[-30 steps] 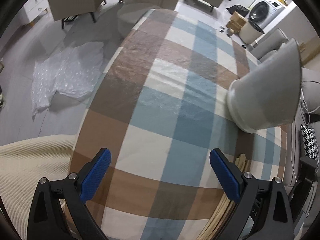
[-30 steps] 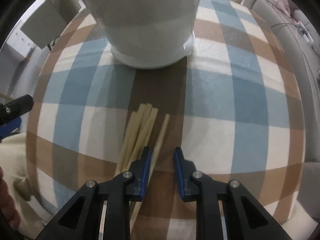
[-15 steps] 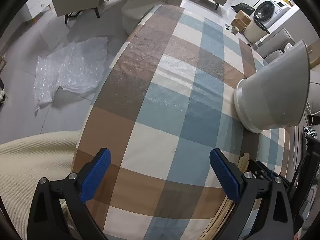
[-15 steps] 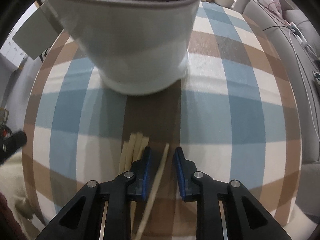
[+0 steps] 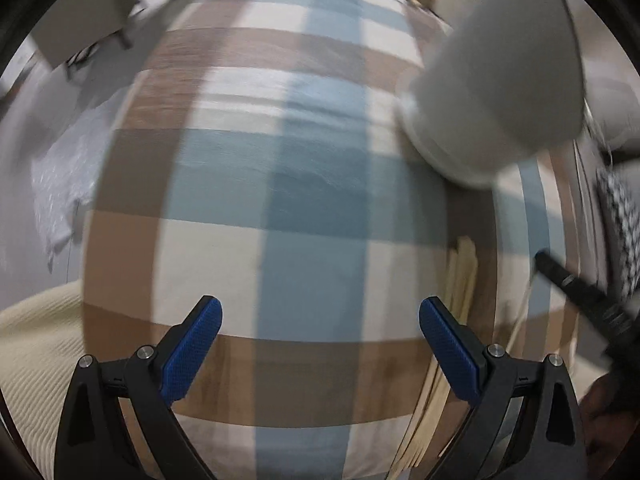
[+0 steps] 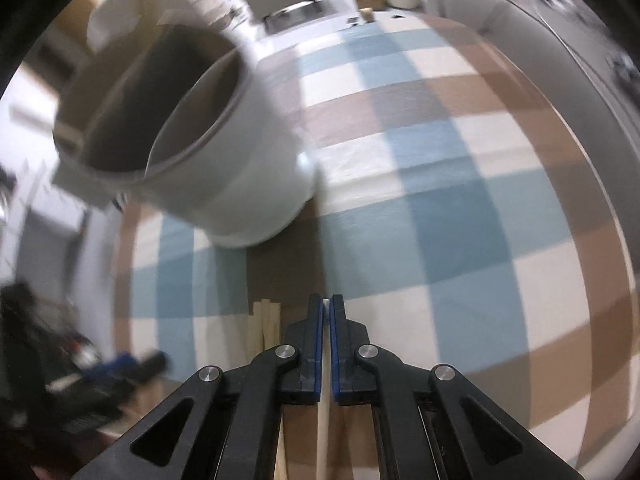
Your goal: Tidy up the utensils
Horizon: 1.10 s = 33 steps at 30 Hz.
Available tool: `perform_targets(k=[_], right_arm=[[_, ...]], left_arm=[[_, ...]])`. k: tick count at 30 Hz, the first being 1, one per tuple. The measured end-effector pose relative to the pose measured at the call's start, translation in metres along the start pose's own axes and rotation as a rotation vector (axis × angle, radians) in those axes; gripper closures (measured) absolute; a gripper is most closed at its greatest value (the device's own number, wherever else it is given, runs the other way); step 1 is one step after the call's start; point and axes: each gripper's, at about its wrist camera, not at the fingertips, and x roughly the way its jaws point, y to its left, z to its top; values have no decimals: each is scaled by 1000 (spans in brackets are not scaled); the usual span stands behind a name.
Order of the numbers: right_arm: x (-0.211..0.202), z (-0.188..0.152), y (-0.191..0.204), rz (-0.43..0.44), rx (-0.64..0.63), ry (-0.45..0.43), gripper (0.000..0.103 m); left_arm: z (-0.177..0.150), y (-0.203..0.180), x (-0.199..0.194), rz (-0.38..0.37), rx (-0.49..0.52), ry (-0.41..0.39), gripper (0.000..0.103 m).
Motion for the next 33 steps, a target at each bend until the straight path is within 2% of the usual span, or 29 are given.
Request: perform_targets(k=[4, 7, 9, 12, 14, 16, 24, 29, 33], right_arm=[[-17, -2, -46, 128, 142, 2, 101], [-27, -9, -83, 228, 299, 9, 101], [-26, -17, -92, 266, 362, 8, 101], [-24, -21, -84, 270, 345, 6, 101], [-24, -22, -82, 284, 332, 11, 101], [-26, -24, -86, 297, 329, 7, 101], [-26, -24, -91, 337, 303, -31, 101], [-36, -21, -87, 329, 252, -68, 101], [-42, -19, -90, 351, 266, -87, 101]], left_arm=[[-6, -18, 4, 0, 66, -4, 7], [-10, -27, 6, 3, 96, -15, 7], [-13, -33, 10, 15, 124, 4, 7], [-19, -38, 14, 27, 164, 22, 7], [-25, -40, 17, 82, 197, 22, 7], [-29, -40, 23, 106, 191, 47, 7], [-38, -40, 24, 138, 167, 35, 6], [-31, -71, 32, 221, 207, 61, 7], [-27, -82, 34, 269, 221, 64, 7]])
